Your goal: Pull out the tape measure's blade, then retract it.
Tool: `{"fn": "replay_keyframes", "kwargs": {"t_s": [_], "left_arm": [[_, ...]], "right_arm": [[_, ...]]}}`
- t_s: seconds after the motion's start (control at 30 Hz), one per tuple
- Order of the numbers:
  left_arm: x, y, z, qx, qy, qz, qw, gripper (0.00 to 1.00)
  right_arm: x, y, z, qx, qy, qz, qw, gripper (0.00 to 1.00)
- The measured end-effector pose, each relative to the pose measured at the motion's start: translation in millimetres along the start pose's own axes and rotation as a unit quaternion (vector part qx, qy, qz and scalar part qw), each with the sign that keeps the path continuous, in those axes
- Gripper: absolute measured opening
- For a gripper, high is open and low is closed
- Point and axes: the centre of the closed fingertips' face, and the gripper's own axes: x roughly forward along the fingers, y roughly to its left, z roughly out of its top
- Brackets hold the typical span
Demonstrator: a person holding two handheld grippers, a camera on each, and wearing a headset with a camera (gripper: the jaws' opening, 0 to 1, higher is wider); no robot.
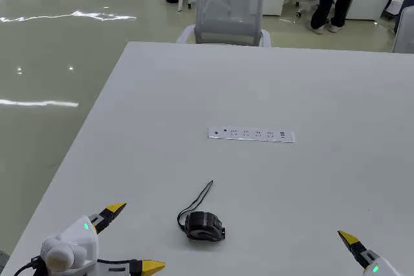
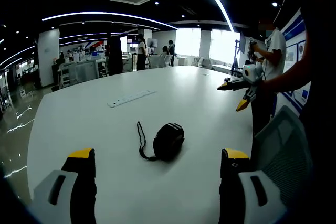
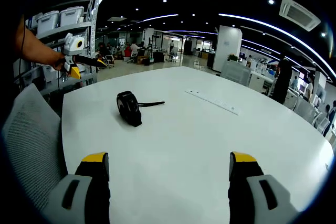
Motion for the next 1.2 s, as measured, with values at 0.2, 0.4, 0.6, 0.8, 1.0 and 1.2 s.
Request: {"fn": "replay_keyframes", "kwargs": {"t_s": [0.2,0.4,0.6,0.8,1.0,1.2], "left_arm": [[9.6,0.8,1.6,0.004,0.000,-0.002,1.0000,0.99],[20.4,-2.2,6.5,0.012,0.002,-0.012,0.9999,0.98],[28.8,-2.2,9.0,0.019,0.006,-0.019,0.9996,0.98],[37.1,-1.8,8.9,0.024,0.012,-0.024,0.9994,0.98],[44.2,-1.7,6.1,0.033,0.022,-0.031,0.9987,0.98],[52.5,-4.0,9.8,0.039,0.024,-0.036,0.9983,0.98]], "right_arm": [[5.9,3.9,2.1,0.000,0.002,0.008,1.0000,0.97],[12.4,4.1,5.9,-0.008,0.001,0.014,0.9999,0.96],[18.4,2.0,9.3,-0.009,-0.001,0.015,0.9998,0.96],[26.1,2.6,11.9,-0.013,0.000,0.021,0.9997,0.96],[35.1,5.6,14.9,-0.022,0.003,0.032,0.9993,0.96],[46.6,9.0,21.7,-0.029,0.000,0.041,0.9987,0.95]]}}
